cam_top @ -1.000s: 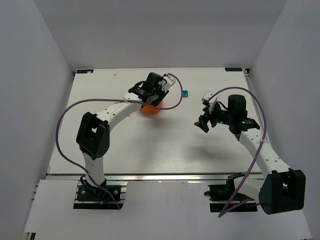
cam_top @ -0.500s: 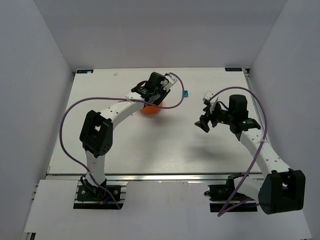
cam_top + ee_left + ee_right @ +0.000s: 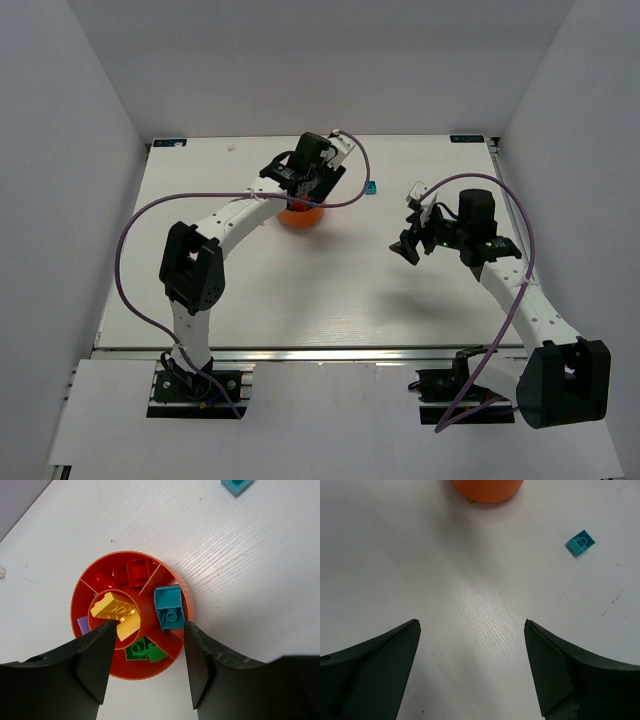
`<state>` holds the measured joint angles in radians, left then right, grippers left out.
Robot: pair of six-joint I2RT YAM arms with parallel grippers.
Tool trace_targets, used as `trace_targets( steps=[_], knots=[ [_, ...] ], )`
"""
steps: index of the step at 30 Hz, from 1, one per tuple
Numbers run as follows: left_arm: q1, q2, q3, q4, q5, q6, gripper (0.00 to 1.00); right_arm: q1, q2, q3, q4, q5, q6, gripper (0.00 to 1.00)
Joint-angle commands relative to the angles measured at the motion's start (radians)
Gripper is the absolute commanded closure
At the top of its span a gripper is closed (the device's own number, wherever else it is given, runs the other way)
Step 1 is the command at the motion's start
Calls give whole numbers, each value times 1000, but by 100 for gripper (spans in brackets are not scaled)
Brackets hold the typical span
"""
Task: Sort the legos into containers by color
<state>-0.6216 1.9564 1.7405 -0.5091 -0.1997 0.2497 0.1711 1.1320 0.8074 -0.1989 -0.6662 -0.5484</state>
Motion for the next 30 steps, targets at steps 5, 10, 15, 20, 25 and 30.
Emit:
trace_targets(
  steps=[5, 10, 15, 20, 25, 30],
  knots=[
    [2, -137, 93, -75, 60, -82, 58, 2, 6, -27, 152, 103, 80, 11],
    [2, -528, -332, 142, 161, -235, 100, -1, 147, 8, 237, 257, 199, 11],
    [2, -859, -734, 285, 103, -306, 46, 14, 388, 224, 156, 353, 257, 17],
    [2, -1025, -950, 327, 54, -282, 17, 57, 592, 459, 113, 448, 333, 20],
    [2, -1097, -1019, 334, 25, -273, 14, 82, 865, 748, -6, 502, 444, 11],
    [2, -1133, -1052, 345, 20, -262, 13, 100, 989, 897, 7, 533, 522, 11]
  ],
)
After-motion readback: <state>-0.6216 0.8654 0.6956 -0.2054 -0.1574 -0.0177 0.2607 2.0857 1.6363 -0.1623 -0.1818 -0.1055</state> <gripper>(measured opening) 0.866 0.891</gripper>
